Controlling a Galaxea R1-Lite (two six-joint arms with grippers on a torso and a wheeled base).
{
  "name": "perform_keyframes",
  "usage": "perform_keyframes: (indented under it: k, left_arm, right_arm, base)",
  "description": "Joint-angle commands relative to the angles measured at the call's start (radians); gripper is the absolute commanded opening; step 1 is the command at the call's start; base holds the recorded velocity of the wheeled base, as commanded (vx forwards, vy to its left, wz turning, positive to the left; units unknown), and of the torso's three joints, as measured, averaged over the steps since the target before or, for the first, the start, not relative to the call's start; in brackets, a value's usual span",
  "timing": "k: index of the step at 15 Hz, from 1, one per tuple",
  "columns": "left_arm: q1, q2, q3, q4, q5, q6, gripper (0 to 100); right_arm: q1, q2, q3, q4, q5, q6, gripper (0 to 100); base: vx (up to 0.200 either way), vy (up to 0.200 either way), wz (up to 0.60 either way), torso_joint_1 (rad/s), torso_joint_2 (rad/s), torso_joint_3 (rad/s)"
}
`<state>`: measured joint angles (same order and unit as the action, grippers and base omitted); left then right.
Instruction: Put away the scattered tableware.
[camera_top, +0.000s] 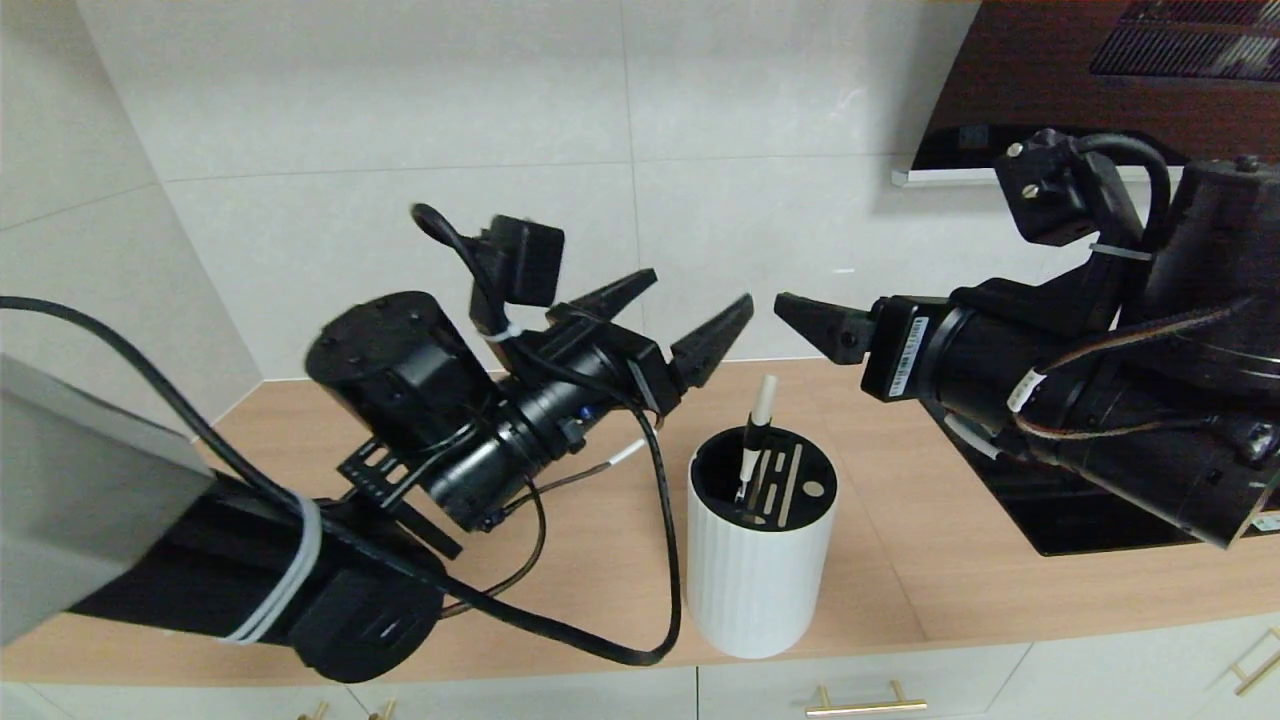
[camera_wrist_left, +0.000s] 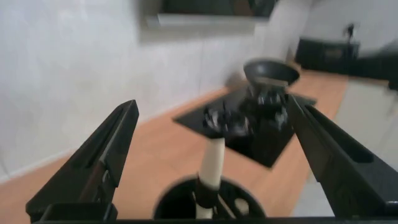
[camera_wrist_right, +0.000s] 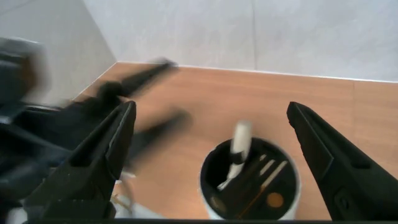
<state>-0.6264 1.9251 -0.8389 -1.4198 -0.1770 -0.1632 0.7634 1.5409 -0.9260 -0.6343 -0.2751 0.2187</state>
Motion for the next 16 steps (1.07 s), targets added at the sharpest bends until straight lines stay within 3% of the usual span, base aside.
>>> perform_keyframes:
  k: [1,3,5,6,7,9,10,12,13,14,16]
  left_arm:
    - [0.048,-0.282,0.075,0.035,0.004,-0.047,100]
    - [0.123,-0.459,0.149,0.114,-0.001,-0.053,100]
    - [0.191,-0.581,0.231,0.186,-0.002,-0.091,100]
    - [0.247,-0.710,0.345,0.229,-0.002,-0.124,100]
    - [0.280,-0.796,0.423,0.260,-0.002,-0.131,100]
    - [0.312,-0.996,0.538,0.358,0.001,-0.133,100]
    - [0.312,-1.012,0.547,0.367,0.001,-0.133,100]
    - [0.320,-1.344,0.656,0.627,0.005,-0.141,100]
    - [0.363,-1.555,0.663,0.861,-0.001,-0.156,100]
    - [0.395,-1.695,0.650,1.024,-0.012,-0.179,100]
    - [0.461,-1.835,0.658,1.187,-0.027,-0.179,100]
  right_arm:
    - [-0.056,-0.070,0.022,0.004,-0.001,0.001,100]
    - [-0.133,-0.151,0.067,-0.002,-0.001,0.007,100]
    - [-0.205,-0.228,0.141,-0.004,-0.001,0.005,100]
    - [-0.254,-0.334,0.249,-0.004,-0.001,0.002,100]
    - [-0.283,-0.412,0.331,-0.004,0.002,0.002,100]
    - [-0.306,-0.587,0.457,-0.001,0.001,-0.001,100]
    - [-0.308,-0.601,0.464,-0.001,0.001,-0.002,100]
    - [-0.362,-0.823,0.581,0.036,-0.007,-0.007,100]
    - [-0.469,-0.941,0.644,0.091,0.005,-0.022,100]
    - [-0.516,-1.025,0.661,0.137,0.025,-0.022,100]
    - [-0.596,-1.165,0.671,0.251,0.066,-0.022,100]
  base:
    - [0.000,0.000,0.00,0.000,0.00,0.000]
    - [0.000,0.000,0.00,0.000,0.00,0.000]
    - [0.000,0.000,0.00,0.000,0.00,0.000]
    - [0.000,0.000,0.00,0.000,0.00,0.000]
    - [0.000,0.000,0.00,0.000,0.00,0.000]
    - [0.000,0.000,0.00,0.000,0.00,0.000]
    - [0.000,0.000,0.00,0.000,0.00,0.000]
    - [0.000,0.000,0.00,0.000,0.00,0.000]
    - [0.000,0.000,0.00,0.000,0.00,0.000]
    - [0.000,0.000,0.00,0.000,0.00,0.000]
    - [0.000,0.000,0.00,0.000,0.00,0.000]
